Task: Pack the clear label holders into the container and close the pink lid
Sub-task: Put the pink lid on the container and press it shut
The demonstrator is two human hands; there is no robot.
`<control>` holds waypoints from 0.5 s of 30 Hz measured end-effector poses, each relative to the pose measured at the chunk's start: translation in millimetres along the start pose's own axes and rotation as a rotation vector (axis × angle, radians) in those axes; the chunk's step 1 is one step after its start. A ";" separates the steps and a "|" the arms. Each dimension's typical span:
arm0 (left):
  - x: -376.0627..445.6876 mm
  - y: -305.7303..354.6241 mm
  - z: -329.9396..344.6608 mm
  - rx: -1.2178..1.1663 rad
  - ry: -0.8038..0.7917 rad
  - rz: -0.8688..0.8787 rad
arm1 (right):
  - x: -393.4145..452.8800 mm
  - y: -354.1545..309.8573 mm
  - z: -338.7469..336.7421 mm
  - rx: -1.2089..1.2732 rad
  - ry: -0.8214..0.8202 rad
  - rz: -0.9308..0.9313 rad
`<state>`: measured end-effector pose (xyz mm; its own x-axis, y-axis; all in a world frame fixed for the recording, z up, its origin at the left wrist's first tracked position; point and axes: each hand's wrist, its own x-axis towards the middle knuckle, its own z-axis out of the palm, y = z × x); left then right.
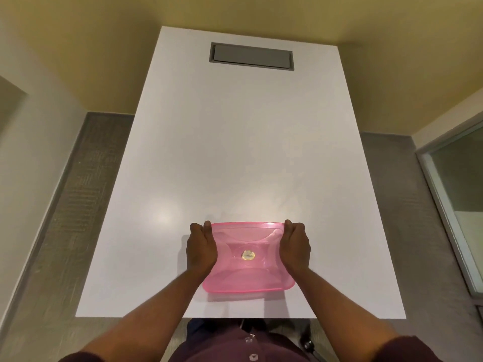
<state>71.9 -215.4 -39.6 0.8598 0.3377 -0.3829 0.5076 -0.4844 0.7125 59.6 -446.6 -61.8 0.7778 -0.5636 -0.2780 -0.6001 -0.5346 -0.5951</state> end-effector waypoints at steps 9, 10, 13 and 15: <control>2.5 -7.2 3.0 0.018 0.017 0.118 | 1.9 3.4 1.4 0.007 -0.015 -0.015; 2.5 -6.9 3.8 0.025 0.024 0.125 | 2.0 3.9 1.3 0.009 -0.015 -0.013; 2.3 -7.4 4.8 0.048 0.055 0.147 | 1.1 2.9 1.0 0.008 -0.008 -0.008; 2.2 -8.1 5.3 0.060 0.071 0.157 | 0.0 2.2 0.5 0.000 0.008 -0.018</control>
<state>70.0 -215.0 -49.3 0.9239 0.3092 -0.2252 0.3712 -0.5825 0.7231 58.4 -447.5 -63.5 0.7869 -0.5590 -0.2613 -0.5861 -0.5447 -0.5998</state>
